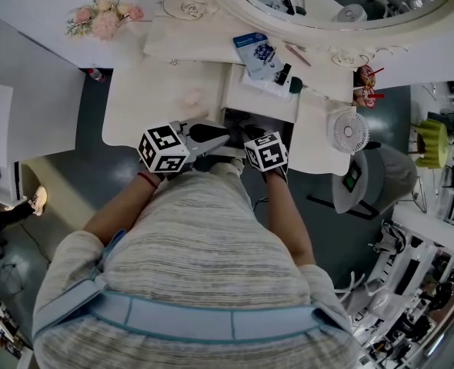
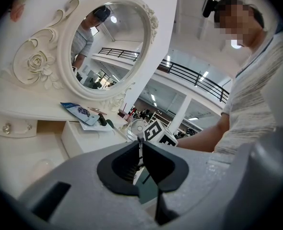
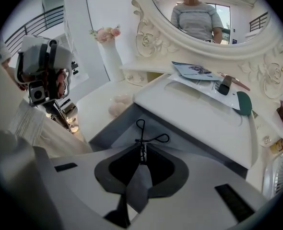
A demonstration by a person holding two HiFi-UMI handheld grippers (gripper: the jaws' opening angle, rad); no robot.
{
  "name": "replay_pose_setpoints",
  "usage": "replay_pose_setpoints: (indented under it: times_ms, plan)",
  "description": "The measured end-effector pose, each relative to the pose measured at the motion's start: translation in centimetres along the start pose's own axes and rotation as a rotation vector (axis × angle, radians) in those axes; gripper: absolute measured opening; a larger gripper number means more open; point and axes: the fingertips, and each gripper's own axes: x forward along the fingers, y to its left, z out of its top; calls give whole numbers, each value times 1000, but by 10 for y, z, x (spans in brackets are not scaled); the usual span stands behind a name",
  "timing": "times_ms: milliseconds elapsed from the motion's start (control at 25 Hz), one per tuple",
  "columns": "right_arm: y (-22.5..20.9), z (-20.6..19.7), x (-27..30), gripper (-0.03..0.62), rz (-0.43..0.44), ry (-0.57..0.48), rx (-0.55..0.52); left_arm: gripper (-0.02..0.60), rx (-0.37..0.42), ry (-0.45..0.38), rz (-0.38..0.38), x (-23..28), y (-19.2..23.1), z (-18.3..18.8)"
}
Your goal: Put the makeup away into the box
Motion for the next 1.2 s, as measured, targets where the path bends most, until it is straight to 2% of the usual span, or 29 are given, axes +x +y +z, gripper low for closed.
replay_pose_setpoints:
  times_ms: [320,520,800,1200]
  plan:
    - [3,6,-8,24,-2,-20,9,17,1,-1,-5,2,1,1]
    - [1,23,-30,23,-15,-83,17,17,1,1,-6,3,0,2]
    - [-18,57,-57,24,-89,-196,21,17,2,-1,-6,4,0,2]
    - [-67,78,-65,25,-215,-237,75,17,-1,-3,4,3,2,2]
